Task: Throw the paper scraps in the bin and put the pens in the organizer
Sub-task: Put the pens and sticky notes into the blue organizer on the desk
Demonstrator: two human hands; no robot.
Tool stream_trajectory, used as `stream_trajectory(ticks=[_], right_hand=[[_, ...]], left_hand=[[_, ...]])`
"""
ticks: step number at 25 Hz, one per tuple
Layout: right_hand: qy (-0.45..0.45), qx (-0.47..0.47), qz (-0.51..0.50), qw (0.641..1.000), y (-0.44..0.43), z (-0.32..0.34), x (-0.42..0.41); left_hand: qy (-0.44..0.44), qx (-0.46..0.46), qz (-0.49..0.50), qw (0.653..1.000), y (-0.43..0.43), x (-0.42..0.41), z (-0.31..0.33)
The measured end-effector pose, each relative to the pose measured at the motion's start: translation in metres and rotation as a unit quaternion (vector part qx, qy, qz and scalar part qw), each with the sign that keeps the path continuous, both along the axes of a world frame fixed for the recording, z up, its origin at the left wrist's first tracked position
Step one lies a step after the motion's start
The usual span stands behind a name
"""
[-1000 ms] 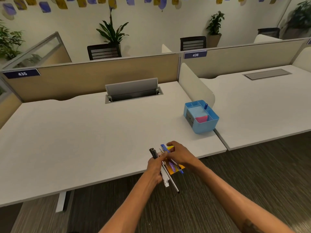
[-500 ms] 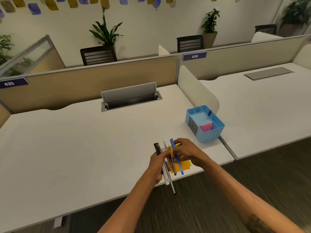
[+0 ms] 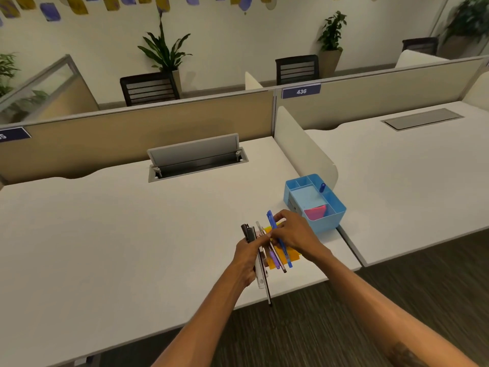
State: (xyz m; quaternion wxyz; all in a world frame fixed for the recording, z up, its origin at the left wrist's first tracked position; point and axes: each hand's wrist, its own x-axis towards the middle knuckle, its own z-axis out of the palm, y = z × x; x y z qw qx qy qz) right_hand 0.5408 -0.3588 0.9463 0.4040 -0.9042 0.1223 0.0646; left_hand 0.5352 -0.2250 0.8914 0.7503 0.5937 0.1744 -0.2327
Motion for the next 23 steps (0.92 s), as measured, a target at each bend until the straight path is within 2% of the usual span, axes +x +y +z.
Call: stream_trajectory(ticks=[6,9,13,17,20,23], right_hand=[[-0.008,-0.056,0.037,0.998,-0.02,0.004,0.034],[-0.04,-0.079,0.116,0.989,-0.029,0.004,0.048],[-0.085,-0.122,0.282,0.948,-0.043,0.008,0.061],[-0.029,-0.189,0.411,0.891,-0.047,0.009,0.066],[-0.042,-0.236,0.435,0.868,-0.052,0.009,0.07],[-0.094,-0.249,0.406,0.874,-0.065,0.011,0.075]], left_hand=[[-0.006,0.076,-0.015,0.997,-0.018,0.022,0.013],[0.008,0.075,-0.043,0.996,-0.019,0.028,0.014],[0.015,0.059,-0.102,0.993,-0.012,0.032,0.013],[0.006,0.071,-0.15,0.986,-0.005,0.032,0.013],[0.001,0.064,-0.175,0.983,-0.003,0.03,0.013],[-0.004,0.053,-0.194,0.98,-0.001,0.028,0.013]])
